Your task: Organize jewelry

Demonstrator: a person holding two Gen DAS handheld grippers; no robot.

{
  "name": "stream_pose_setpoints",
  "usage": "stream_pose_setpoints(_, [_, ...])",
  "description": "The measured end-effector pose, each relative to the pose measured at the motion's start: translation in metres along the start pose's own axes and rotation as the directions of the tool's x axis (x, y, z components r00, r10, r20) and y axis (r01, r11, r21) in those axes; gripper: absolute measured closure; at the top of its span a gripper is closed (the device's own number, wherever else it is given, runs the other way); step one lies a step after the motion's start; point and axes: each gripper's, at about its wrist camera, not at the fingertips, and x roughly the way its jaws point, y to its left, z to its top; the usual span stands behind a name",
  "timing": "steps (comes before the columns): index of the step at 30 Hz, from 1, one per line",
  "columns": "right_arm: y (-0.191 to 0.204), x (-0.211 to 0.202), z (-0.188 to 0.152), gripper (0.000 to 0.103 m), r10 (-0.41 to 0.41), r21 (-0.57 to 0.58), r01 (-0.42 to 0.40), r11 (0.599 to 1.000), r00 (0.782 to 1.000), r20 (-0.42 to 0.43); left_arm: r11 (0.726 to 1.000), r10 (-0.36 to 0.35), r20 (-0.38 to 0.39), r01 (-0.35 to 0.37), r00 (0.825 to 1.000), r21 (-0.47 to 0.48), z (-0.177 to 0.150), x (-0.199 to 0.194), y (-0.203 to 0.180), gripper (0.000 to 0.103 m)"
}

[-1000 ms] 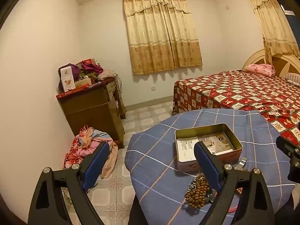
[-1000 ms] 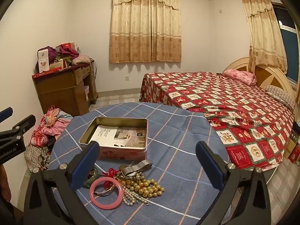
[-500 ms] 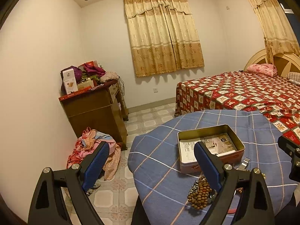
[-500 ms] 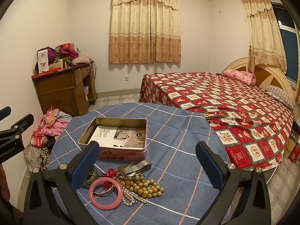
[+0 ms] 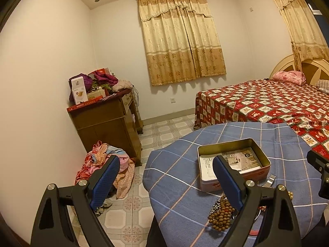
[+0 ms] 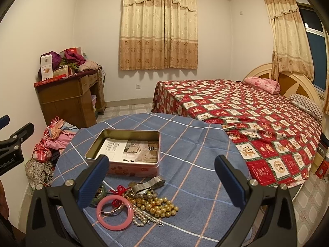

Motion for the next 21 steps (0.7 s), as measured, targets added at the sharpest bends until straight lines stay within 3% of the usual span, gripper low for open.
stream_pose_setpoints(21, [-0.0058,0.0013,-0.0004,0.000,0.000,0.001,0.000,1.000,1.000,-0.003,1.000,0.001,0.000,-0.001,1.000,0.004,-0.0007,0.0008,0.0012,0.011])
